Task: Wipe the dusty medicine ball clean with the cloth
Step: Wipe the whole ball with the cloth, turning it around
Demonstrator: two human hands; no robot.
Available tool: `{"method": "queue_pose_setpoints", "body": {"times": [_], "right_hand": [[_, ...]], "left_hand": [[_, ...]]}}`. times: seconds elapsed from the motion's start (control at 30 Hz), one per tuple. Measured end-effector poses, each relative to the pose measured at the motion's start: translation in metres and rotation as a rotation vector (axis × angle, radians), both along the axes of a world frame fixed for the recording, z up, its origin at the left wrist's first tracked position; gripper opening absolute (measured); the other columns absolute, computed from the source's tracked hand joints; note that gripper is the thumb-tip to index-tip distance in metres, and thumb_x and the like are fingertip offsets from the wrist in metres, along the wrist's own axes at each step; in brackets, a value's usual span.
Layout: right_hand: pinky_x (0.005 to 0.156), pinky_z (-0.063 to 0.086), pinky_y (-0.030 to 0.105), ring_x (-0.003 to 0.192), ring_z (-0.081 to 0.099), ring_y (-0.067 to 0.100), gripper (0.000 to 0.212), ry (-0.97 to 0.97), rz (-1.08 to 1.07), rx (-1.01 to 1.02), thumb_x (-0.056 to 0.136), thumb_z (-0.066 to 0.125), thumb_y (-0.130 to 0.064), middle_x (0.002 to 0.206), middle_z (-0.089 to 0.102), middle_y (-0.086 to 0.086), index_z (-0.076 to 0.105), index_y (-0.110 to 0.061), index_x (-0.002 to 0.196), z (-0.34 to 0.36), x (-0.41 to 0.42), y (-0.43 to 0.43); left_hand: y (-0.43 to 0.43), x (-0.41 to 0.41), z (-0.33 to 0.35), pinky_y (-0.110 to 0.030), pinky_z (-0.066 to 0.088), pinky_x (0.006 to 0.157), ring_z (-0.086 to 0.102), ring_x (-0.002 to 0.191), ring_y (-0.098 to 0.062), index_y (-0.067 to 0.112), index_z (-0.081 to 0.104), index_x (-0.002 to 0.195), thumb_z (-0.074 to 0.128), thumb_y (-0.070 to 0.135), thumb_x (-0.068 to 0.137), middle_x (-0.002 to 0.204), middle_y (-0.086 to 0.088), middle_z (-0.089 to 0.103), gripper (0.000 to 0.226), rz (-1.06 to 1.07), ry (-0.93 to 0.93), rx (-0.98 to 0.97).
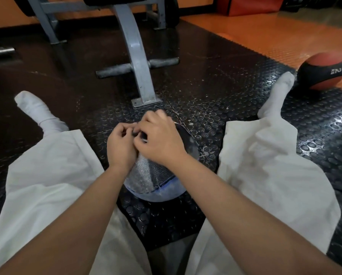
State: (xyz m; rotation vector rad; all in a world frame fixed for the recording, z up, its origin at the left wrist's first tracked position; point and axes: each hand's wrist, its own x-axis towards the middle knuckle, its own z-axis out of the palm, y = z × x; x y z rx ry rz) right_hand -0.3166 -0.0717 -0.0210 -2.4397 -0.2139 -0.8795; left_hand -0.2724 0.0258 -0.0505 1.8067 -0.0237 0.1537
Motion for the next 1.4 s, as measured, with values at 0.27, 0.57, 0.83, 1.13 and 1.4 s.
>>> {"method": "queue_pose_setpoints", "body": {"times": [0.27, 0.57, 0.83, 1.13, 1.4], "right_hand": [[0.1, 0.031, 0.036, 0.116, 0.038, 0.011, 0.05, 0.193, 0.046, 0.158, 0.074, 0.048, -0.047, 0.121, 0.052, -0.007, 0.06, -0.03, 0.119, -0.017, -0.019, -0.048], [0.106, 0.037, 0.031, 0.12, 0.049, 0.009, 0.029, 0.39, -0.003, 0.62, 0.08, 0.056, -0.055, 0.129, 0.048, -0.004, 0.049, -0.064, 0.107, -0.037, -0.039, -0.108], [0.086, 0.044, 0.013, 0.1, 0.058, -0.007, 0.033, 0.381, -0.028, 0.982, 0.097, 0.05, -0.027, 0.117, 0.061, -0.005, 0.051, -0.021, 0.13, -0.055, -0.041, -0.137], [0.099, 0.045, 0.029, 0.108, 0.059, 0.007, 0.051, 0.4, -0.223, 1.099, 0.085, 0.061, -0.051, 0.116, 0.064, -0.007, 0.057, -0.022, 0.127, -0.056, -0.038, -0.126], [0.092, 0.048, 0.02, 0.098, 0.061, 0.003, 0.011, 0.354, -0.174, 1.065, 0.092, 0.062, -0.027, 0.104, 0.065, -0.013, 0.063, -0.034, 0.099, -0.041, -0.024, -0.091]], "left_hand": [[-0.002, -0.009, 0.007, -0.02, 0.042, 0.071, 0.057, 0.083, 0.0, 0.028, 0.069, 0.103, 0.045, 0.017, 0.095, 0.101, 0.012, 0.066, 0.027, 0.024, 0.036, 0.072], [-0.046, -0.021, 0.017, -0.021, 0.042, 0.058, 0.06, 0.067, -0.001, 0.035, 0.059, 0.125, 0.04, 0.03, 0.098, 0.112, 0.011, 0.066, 0.033, -0.145, 0.02, 0.219], [-0.015, 0.015, -0.029, -0.033, 0.045, 0.087, 0.061, 0.093, -0.016, 0.019, 0.069, 0.1, 0.039, 0.043, 0.102, 0.103, -0.001, 0.068, 0.038, -0.153, 0.608, -0.088], [-0.023, 0.004, -0.058, -0.027, 0.052, 0.069, 0.069, 0.081, -0.01, 0.025, 0.072, 0.09, 0.034, 0.044, 0.103, 0.094, 0.007, 0.074, 0.045, -0.306, 0.757, -0.604], [-0.003, -0.003, -0.083, -0.035, 0.05, 0.071, 0.06, 0.083, -0.019, 0.008, 0.05, 0.137, 0.024, 0.048, 0.104, 0.118, -0.002, 0.062, 0.058, -0.17, 0.838, -0.759]]}}
